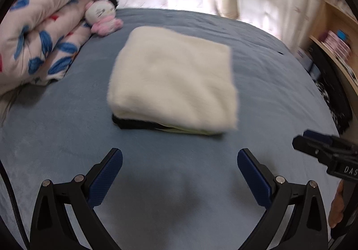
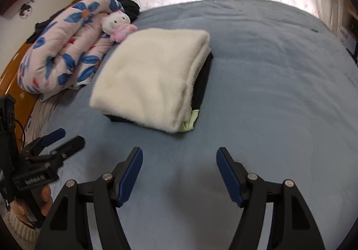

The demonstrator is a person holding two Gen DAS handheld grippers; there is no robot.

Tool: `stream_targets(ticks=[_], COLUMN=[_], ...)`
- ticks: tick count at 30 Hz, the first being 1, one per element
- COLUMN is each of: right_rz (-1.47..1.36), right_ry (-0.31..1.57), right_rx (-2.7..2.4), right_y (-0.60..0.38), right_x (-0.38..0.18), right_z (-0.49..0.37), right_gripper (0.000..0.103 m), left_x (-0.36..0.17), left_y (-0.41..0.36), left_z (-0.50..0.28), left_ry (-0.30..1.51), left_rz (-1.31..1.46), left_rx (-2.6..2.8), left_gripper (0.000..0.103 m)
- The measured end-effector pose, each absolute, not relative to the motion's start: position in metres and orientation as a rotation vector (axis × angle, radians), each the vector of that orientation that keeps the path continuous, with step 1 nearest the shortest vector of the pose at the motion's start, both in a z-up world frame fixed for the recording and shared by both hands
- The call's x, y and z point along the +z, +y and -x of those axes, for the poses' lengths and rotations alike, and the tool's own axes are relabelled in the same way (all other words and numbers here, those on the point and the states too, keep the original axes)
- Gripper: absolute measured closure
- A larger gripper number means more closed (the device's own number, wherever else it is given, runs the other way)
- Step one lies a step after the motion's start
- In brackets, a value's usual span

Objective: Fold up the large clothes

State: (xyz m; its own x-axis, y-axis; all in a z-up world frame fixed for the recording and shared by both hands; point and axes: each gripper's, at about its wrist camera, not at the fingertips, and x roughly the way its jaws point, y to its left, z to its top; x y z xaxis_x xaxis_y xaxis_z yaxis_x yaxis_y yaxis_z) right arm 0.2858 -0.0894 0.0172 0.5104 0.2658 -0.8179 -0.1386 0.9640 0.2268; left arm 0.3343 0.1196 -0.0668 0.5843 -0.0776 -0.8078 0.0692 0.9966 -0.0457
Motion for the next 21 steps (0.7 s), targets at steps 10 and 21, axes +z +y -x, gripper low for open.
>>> stream_targets(ticks=[10,21], right_rz=[-0.066,-0.043], right_ry=[0.894,0.812], right_rx=[0.198,-0.001], right_y=[-0.12,-0.148], right_x=[0.075,0.07], right_z=[-0.177,-0.051], right_gripper=[0.034,0.034], left_x=[-0.011,-0.038], left_y=[0.055,0.006], left_z=[-0.231,-0.121], left_ry=[0.881,0.929], left_rz=[-0.027,-0.032], left_rx=[-0.123,-0.029], left_gripper=[0.001,0.001])
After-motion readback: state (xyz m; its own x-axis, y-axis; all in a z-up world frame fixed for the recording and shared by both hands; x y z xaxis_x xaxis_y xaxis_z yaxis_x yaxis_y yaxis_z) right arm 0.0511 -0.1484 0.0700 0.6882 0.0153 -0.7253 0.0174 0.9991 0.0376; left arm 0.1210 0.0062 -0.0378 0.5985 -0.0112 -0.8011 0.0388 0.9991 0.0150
